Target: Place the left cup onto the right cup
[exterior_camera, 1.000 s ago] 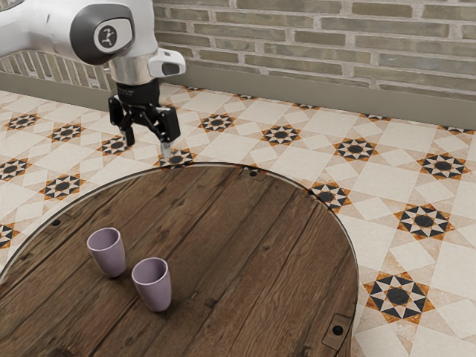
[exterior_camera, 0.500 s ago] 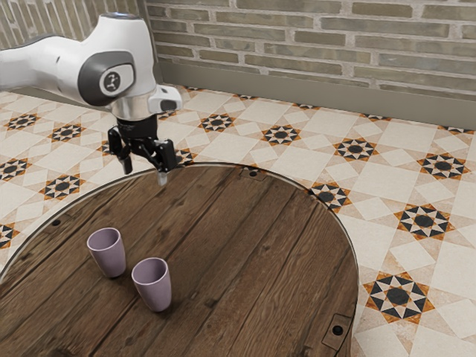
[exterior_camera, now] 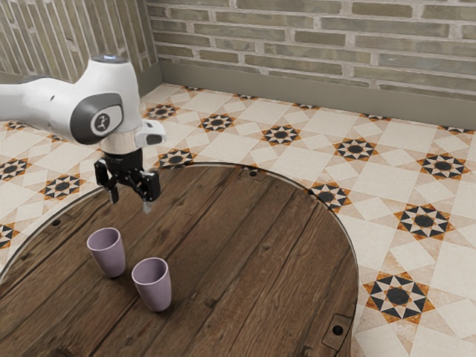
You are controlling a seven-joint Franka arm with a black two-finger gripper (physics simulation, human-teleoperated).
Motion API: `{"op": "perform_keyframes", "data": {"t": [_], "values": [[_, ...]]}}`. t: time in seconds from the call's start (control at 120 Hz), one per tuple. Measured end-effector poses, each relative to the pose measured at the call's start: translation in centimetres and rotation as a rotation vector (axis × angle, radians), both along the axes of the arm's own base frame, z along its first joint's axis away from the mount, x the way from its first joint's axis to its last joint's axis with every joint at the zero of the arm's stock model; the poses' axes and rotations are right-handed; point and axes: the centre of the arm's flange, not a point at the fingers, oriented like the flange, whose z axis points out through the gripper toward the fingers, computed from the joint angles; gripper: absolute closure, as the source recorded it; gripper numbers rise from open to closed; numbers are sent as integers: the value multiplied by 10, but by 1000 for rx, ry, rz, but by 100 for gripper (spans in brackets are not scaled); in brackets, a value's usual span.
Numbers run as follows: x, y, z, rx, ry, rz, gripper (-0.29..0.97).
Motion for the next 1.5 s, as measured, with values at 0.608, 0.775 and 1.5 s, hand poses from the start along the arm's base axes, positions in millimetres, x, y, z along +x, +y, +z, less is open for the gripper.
{"op": "perform_keyframes", "data": {"t": [0.608,0.775,1.5], "values": [[-21,38,-62,33,8,61,20],[-24,42,-73,31,12,74,21],[-14,46,-119,17,38,86,37]]}}
